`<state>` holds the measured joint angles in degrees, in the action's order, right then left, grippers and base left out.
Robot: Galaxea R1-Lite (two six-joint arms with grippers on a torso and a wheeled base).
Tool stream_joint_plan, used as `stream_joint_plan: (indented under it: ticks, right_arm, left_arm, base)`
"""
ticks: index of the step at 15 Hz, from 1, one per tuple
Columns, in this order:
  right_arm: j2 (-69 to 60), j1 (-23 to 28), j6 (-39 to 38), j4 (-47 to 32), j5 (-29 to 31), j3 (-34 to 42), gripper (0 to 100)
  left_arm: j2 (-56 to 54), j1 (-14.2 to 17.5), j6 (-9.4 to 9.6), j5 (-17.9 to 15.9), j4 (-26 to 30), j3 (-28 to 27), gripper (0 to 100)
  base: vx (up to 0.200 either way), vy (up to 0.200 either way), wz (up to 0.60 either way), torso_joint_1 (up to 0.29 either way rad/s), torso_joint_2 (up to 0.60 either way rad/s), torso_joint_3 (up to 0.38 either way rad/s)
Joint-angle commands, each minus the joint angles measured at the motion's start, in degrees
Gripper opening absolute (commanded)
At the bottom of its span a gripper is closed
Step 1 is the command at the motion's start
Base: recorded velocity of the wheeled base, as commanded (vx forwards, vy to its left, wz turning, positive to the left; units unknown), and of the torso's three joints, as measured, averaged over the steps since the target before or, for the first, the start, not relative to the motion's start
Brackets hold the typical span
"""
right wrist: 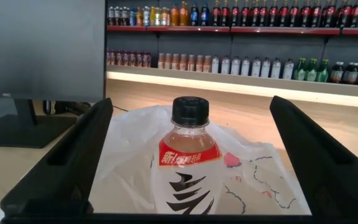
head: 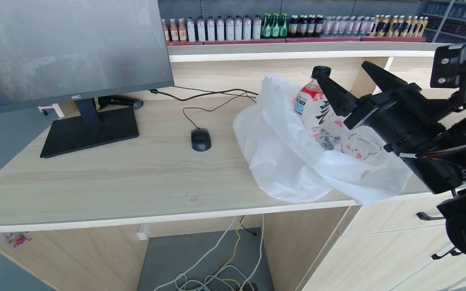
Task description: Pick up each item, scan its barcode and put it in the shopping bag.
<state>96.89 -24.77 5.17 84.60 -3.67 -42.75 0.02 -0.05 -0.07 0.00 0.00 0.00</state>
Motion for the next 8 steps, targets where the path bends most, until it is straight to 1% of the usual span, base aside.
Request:
stream_joint_plan:
  ticks: [1, 8]
  right_arm:
    - [0.9, 0.0, 0.0, 0.0, 0.0, -0.2, 100]
    - [-1.3, 0.0, 0.0, 0.0, 0.0, 2.1, 100]
  left_arm:
    - [0.0, 0.0, -0.10, 0.0, 0.0, 0.0, 100]
    - [0.0, 0.0, -0.10, 0.0, 0.0, 0.0, 100]
  base:
    - [0.000, 0.000, 0.00, 0.000, 0.00, 0.000]
    - [0.000, 0.000, 0.00, 0.000, 0.00, 0.000]
